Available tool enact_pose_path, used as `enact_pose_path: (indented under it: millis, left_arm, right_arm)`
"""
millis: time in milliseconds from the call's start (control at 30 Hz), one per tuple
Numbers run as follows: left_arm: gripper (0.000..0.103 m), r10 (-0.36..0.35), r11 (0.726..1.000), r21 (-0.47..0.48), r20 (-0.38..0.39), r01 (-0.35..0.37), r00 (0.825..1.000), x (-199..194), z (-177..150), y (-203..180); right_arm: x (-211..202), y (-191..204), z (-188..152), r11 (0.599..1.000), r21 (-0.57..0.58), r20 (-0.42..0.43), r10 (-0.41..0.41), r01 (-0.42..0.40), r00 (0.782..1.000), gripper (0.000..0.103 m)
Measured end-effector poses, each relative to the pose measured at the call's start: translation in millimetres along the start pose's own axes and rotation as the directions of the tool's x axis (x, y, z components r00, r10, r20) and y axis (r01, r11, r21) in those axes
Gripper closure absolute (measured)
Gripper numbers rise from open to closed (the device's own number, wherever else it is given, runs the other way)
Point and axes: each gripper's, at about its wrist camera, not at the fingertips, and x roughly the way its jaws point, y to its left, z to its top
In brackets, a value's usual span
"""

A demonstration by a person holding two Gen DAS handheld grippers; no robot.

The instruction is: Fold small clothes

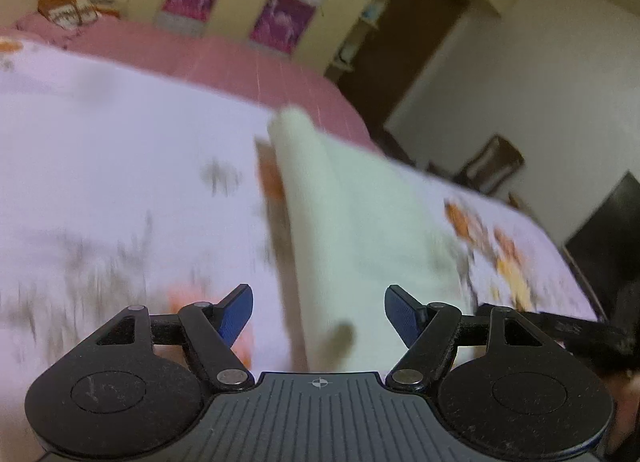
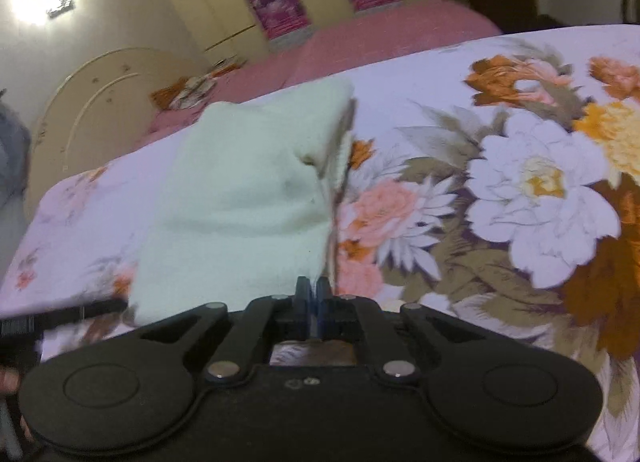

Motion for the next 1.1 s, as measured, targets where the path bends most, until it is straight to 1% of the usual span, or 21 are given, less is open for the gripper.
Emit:
enact_pose_path:
  millis: [33, 133, 200, 267, 300, 333, 367, 400, 433, 500, 600, 633, 667, 700, 767, 867, 933, 967, 1000, 1033, 1100]
  left_arm:
    - [0.031, 0.006, 1.0, 0.01, 0.011, -0.006, 1.0, 7.7, 10.0, -0.5]
    - [0.031, 0.019, 1.0, 0.002, 0.003, -0.019, 1.0, 39.3, 35.2, 1.6]
    - [0.031, 0.029, 1.0, -0.006, -0.001, -0.029, 1.0, 55.7, 47.3, 3.4]
    - [0.031, 0.045, 0.999, -0.005, 0.005, -0.045, 0.999, 66.4, 55.4, 4.3]
    - [0.031, 0.061, 0.998, 0.001, -0.006, -0.061, 0.998, 74.2, 57.1, 4.4]
    - [0.031, 0.1, 0.995, 0.009, -0.038, -0.1, 0.994, 83.8, 57.3, 5.0]
    - [0.031, 0.123, 0.992, -0.001, -0.071, -0.123, 0.99, 91.7, 55.3, 9.9]
    - [0.031, 0.109, 0.993, -0.036, -0.072, -0.111, 0.991, 95.3, 52.4, 16.1]
    - [0.03, 0.098, 0.993, -0.052, -0.067, -0.102, 0.993, 95.4, 50.5, 18.8]
    - [0.03, 0.103, 0.994, -0.033, -0.056, -0.105, 0.993, 94.3, 48.7, 15.5]
    - [0.031, 0.11, 0.994, -0.002, -0.031, -0.11, 0.993, 88.7, 50.4, 8.3]
    - [0.03, 0.114, 0.993, 0.025, -0.004, -0.114, 0.993, 84.3, 50.8, 2.1]
    - [0.03, 0.122, 0.99, 0.064, 0.026, -0.123, 0.992, 80.0, 53.7, -2.6]
    - [0.03, 0.125, 0.988, 0.084, 0.038, -0.128, 0.991, 83.4, 57.8, -6.0]
    - [0.03, 0.132, 0.989, 0.061, 0.027, -0.133, 0.991, 96.6, 71.6, -7.3]
    - [0.03, 0.136, 0.99, 0.036, 0.044, -0.137, 0.99, 111.1, 88.5, -5.0]
    - [0.03, 0.149, 0.989, 0.003, 0.022, -0.149, 0.989, 127.4, 98.2, 0.2]
    - [0.03, 0.172, 0.985, -0.011, 0.008, -0.172, 0.985, 131.2, 100.0, 7.2]
    - [0.024, 0.189, 0.982, -0.019, -0.011, -0.189, 0.982, 138.4, 101.6, 10.2]
    - [0.014, 0.205, 0.978, -0.03, -0.014, -0.205, 0.979, 143.2, 102.5, 12.2]
    - [0.011, 0.226, 0.974, -0.013, -0.003, -0.226, 0.974, 145.1, 99.9, 12.5]
  right_arm:
    - [-1.9, -2.4, 5.5, 1.0, 0.018, 0.036, 0.008, -0.008, 0.999, 0.08]
    - [5.0, -13.0, 27.5, 0.993, 0.104, 0.128, 0.038, -0.051, 0.991, 0.083]
    - [20.8, -14.7, 43.9, 0.992, 0.113, 0.152, 0.031, -0.048, 0.988, 0.084]
    - [36.4, -14.1, 54.7, 0.993, 0.108, 0.156, 0.04, -0.057, 0.987, 0.086]
    - [44.2, -12.3, 59.2, 0.994, 0.091, 0.158, 0.047, -0.062, 0.986, 0.087]
    - [51.8, -9.8, 61.9, 0.996, 0.07, 0.143, 0.042, -0.052, 0.989, 0.09]
    - [64.4, -7.7, 64.6, 0.999, 0.045, 0.109, 0.021, -0.026, 0.994, 0.092]
    - [74.0, -6.4, 64.2, 1.0, 0.025, 0.078, 0.0, -0.002, 0.997, 0.093]
    - [81.9, -7.2, 63.4, 1.0, 0.014, 0.063, -0.01, 0.009, 0.998, 0.095]
    - [87.2, -10.7, 63.7, 1.0, 0.005, 0.074, -0.012, 0.012, 0.997, 0.098]
    - [84.5, -9.9, 65.1, 1.0, -0.024, 0.068, -0.012, 0.014, 0.998, 0.098]
    - [82.6, -8.2, 65.3, 0.999, -0.036, 0.067, -0.014, 0.016, 0.998, 0.098]
    - [78.4, -5.9, 66.2, 0.999, -0.049, 0.083, -0.015, 0.02, 0.996, 0.098]
    - [74.0, -3.6, 67.9, 0.998, -0.058, 0.112, -0.016, 0.022, 0.994, 0.098]
    - [73.2, 0.9, 72.7, 0.999, -0.049, 0.142, -0.005, 0.012, 0.99, 0.097]
    - [88.6, 0.7, 85.3, 0.999, -0.03, 0.138, -0.01, 0.015, 0.99, 0.096]
    - [99.1, 2.3, 91.9, 0.999, -0.044, 0.137, -0.01, 0.017, 0.99, 0.095]
    - [106.1, 2.8, 94.8, 0.999, -0.05, 0.128, -0.014, 0.02, 0.992, 0.095]
    - [113.9, 2.4, 97.0, 0.998, -0.056, 0.109, -0.016, 0.022, 0.994, 0.095]
    - [120.1, 1.6, 97.1, 0.997, -0.065, 0.086, -0.026, 0.032, 0.996, 0.095]
    - [125.8, 0.4, 95.7, 0.996, -0.075, 0.075, -0.04, 0.045, 0.996, 0.097]
